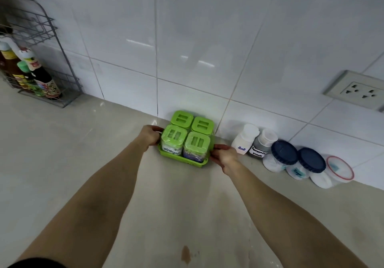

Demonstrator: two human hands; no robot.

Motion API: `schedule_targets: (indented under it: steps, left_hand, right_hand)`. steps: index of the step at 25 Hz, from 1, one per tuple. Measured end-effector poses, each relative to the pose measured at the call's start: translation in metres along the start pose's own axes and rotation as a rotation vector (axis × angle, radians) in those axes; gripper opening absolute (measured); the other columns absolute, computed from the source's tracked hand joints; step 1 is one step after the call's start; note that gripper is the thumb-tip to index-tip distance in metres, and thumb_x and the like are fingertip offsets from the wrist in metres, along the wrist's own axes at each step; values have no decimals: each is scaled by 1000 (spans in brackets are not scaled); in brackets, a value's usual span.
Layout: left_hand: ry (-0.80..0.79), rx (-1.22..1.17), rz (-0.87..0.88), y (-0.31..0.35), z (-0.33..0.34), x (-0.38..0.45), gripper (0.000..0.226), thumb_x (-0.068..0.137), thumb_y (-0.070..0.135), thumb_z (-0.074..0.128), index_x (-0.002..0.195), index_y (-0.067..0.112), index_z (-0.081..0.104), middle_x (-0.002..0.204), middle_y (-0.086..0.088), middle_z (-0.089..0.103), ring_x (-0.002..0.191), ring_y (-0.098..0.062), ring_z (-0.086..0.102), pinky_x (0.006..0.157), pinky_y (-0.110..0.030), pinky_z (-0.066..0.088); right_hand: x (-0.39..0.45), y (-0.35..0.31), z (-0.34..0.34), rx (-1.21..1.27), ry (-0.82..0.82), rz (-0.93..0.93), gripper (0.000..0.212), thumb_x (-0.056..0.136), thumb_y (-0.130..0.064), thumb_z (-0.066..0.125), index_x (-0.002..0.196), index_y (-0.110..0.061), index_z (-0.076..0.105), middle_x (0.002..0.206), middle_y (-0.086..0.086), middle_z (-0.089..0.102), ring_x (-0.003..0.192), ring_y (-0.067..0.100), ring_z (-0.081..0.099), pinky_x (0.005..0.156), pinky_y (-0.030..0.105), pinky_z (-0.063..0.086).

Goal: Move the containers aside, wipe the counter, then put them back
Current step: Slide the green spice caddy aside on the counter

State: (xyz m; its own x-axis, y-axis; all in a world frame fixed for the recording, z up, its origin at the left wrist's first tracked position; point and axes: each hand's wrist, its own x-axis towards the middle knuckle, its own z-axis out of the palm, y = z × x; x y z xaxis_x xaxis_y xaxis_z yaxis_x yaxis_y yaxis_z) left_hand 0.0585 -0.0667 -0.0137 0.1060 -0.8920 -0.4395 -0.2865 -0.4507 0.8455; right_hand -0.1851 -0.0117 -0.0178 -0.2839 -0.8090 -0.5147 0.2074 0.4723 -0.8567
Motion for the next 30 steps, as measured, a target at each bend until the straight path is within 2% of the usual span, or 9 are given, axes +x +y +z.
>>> schedule_targets:
  steps: [3,9,14,19,22,25,27,28,30]
  left_hand:
    - [52,-15,-19,-4,-38,2,41,87,-16,36,115,-2,62,74,-10,61,60,-20,54,42,-15,51]
    - [135,-41,-49,-25,-88,16,39,87,-14,38,115,-3,63,74,-8,60,63,-20,54,63,-27,49]
    - [161,-41,-34,-33,-103,24,40,88,-15,39,117,-3,63,79,-11,63,62,-20,53,44,-13,50]
    - [151,-22,-4,-40,-103,25,42,87,-16,38,120,-4,61,95,-14,64,81,-27,57,50,-14,51]
    - [159,-26,14,-42,-103,22,41,86,-18,43,119,-3,62,98,-15,63,73,-23,58,49,-11,51]
    - [172,4,19,-43,-109,23,41,83,-20,45,116,-4,64,94,-16,64,76,-25,59,64,-20,55]
    - [196,52,25,-40,-117,25,41,83,-18,44,114,-3,66,95,-17,63,83,-26,57,76,-30,53]
    - [223,90,45,-35,-120,24,40,83,-16,45,113,-1,67,94,-16,63,81,-25,56,75,-30,51]
    - [288,186,141,-14,-116,18,32,85,-7,51,108,4,70,91,-11,63,78,-23,54,72,-29,47]
  right_hand:
    - [-7,4,35,2,-67,13,29,82,25,50,75,-3,55,74,14,58,65,25,57,46,23,56]
    - [-9,14,91,-26,-148,39,29,82,25,49,75,-3,53,73,13,57,64,26,57,43,24,56]
    - [-6,17,108,-67,-161,57,28,83,24,49,77,-3,53,74,13,57,64,25,58,45,25,56]
    - [-4,25,109,-52,-159,58,25,83,23,50,98,4,56,76,13,58,66,24,59,47,25,57]
    - [-3,27,108,-63,-155,33,22,83,22,51,92,3,57,75,12,58,67,23,59,48,24,57]
    - [3,26,101,-229,-139,-15,22,83,15,54,85,-6,61,74,11,61,64,19,59,52,23,58]
    - [6,22,93,-387,-130,-102,22,83,8,53,88,-11,64,74,10,63,61,20,59,64,34,61]
    - [5,19,87,-474,-130,-178,23,82,3,53,88,-15,66,74,8,64,62,21,60,71,40,61]
    - [-3,5,66,-643,-124,-371,22,82,-5,56,89,-20,69,77,-1,67,70,18,63,78,38,59]
